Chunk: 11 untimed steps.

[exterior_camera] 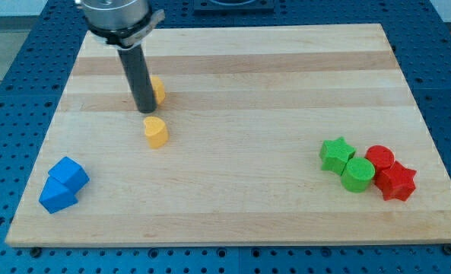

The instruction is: Push the yellow heart into the green star

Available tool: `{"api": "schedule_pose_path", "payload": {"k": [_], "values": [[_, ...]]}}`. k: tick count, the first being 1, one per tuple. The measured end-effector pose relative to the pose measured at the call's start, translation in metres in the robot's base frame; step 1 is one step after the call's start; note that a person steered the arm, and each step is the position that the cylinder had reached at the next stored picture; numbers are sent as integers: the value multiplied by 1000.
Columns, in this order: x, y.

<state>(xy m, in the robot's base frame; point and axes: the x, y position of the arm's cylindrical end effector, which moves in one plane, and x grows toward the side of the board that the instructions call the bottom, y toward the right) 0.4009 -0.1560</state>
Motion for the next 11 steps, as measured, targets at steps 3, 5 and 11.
{"api": "schedule_pose_path", "payload": {"k": [3,5,11], "values": [[76,-2],[31,96],[-31,130]]}}
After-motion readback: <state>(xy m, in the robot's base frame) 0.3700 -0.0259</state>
